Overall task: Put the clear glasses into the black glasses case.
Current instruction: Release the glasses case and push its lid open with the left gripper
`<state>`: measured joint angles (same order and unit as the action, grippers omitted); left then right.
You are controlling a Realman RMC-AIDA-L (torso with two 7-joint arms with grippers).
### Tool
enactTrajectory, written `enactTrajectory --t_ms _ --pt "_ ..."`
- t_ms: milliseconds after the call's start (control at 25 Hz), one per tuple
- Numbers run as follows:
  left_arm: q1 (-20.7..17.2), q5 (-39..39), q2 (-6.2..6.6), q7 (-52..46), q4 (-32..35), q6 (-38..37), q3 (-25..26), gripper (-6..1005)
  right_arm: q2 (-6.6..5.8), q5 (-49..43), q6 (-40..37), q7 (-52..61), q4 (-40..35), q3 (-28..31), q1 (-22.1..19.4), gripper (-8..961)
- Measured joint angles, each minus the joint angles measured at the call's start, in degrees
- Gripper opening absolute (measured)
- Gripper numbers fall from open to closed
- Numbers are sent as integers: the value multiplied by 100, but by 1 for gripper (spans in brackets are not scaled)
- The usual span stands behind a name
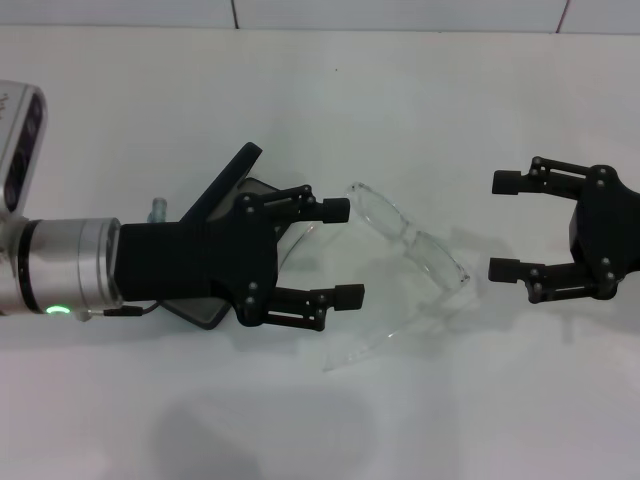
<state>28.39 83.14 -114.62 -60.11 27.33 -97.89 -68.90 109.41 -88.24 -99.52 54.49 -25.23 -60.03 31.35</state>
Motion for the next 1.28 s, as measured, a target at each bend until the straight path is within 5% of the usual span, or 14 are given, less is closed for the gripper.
enactTrajectory --t_ms 560,840,1040,1280 --pt "-44 -17 -16 -135 -42 11 99 844 50 0 4 -25 0 2 -45 884" --pt "-4 131 140 -1817 536 502 858 821 79 -16 4 -73 1 2 -69 884" --pt "-7 1409 231 -3883 1896 1573 891 804 80 -56 4 -76 0 3 -84 883" --pt "15 3155 44 -5051 2600 1972 894 783 72 -68 10 -82 0 0 -104 883"
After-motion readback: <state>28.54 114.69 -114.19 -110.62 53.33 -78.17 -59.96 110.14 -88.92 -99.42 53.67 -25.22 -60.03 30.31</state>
